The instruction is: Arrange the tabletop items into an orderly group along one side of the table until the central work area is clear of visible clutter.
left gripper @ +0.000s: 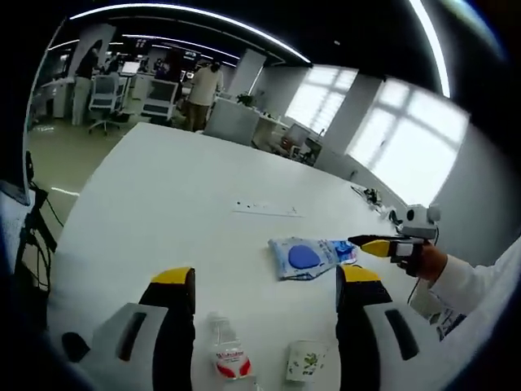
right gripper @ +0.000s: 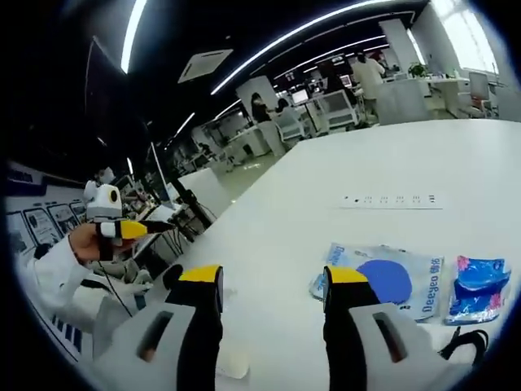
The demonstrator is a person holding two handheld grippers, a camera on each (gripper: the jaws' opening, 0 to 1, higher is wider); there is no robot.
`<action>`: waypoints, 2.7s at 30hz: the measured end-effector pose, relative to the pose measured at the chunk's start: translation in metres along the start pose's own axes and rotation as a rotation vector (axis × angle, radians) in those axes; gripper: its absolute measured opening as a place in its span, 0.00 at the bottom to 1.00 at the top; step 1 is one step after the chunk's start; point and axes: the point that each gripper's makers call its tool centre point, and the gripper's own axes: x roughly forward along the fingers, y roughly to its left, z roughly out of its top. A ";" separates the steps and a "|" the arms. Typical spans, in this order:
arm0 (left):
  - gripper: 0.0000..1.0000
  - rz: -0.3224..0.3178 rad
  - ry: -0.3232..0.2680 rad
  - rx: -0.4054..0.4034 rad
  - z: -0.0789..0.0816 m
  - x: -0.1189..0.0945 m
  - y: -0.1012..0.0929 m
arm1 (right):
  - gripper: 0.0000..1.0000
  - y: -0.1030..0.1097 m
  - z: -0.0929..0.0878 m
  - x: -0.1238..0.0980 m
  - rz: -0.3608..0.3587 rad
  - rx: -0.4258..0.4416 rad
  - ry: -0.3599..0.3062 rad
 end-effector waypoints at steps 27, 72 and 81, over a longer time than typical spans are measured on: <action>0.71 0.088 -0.060 -0.152 -0.054 -0.080 0.050 | 0.43 0.088 -0.070 0.118 0.307 0.195 0.273; 0.68 -0.045 -0.027 -0.296 -0.110 -0.064 0.069 | 0.31 0.095 -0.140 0.201 0.416 0.509 0.451; 0.67 -0.070 -0.001 -0.299 -0.119 -0.054 0.069 | 0.22 0.090 -0.143 0.204 0.416 0.523 0.443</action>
